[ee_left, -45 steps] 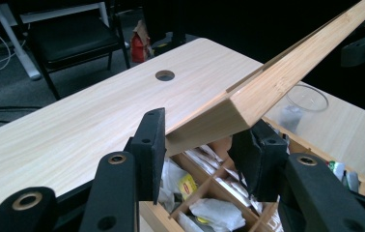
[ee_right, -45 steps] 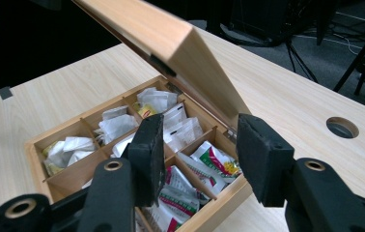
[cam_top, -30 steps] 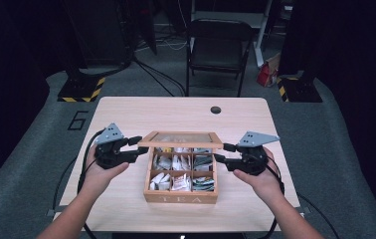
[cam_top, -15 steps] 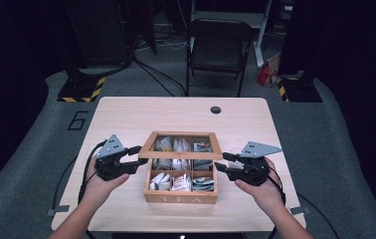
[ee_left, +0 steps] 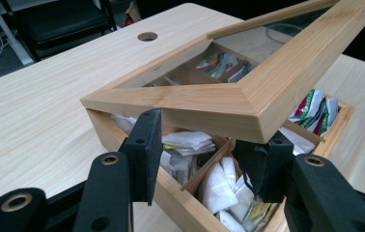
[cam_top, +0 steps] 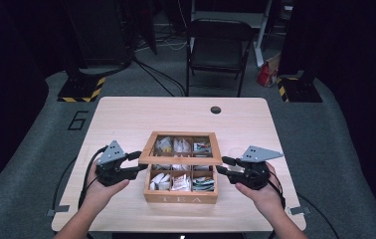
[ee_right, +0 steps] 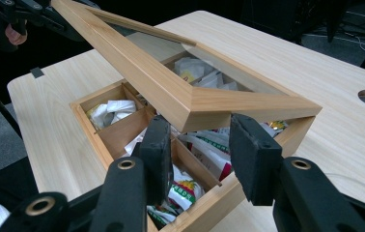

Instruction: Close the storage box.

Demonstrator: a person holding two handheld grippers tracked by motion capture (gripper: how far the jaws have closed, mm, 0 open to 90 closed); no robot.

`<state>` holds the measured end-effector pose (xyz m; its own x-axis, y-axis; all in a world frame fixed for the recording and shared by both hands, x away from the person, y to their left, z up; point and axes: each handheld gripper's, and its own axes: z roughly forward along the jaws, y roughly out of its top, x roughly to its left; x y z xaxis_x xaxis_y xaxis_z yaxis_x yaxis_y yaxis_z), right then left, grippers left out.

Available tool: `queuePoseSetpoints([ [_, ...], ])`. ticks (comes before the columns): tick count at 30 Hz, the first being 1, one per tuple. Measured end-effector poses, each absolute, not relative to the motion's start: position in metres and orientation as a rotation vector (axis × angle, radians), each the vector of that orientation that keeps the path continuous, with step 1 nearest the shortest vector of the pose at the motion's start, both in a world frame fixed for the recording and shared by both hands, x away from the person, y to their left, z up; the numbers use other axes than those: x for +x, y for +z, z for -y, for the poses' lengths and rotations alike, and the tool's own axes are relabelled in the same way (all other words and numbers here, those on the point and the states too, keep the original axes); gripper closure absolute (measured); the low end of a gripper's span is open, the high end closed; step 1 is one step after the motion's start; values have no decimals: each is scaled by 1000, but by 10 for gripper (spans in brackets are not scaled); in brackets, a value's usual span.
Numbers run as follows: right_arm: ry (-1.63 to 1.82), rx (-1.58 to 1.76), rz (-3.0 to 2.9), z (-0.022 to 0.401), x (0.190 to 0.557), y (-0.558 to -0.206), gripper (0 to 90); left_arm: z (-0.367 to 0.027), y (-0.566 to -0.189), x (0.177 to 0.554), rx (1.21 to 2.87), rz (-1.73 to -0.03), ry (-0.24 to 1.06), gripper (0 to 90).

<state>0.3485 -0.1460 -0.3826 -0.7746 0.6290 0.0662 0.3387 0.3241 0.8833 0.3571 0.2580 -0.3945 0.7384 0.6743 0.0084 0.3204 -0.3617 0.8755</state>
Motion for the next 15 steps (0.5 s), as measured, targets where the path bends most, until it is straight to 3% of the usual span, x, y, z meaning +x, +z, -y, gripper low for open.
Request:
queuePoseSetpoints([
  [15, 1386, 844, -2302, 144, 337, -401, 600, -259, -406, 337, 1960, -763, 436, 519],
])
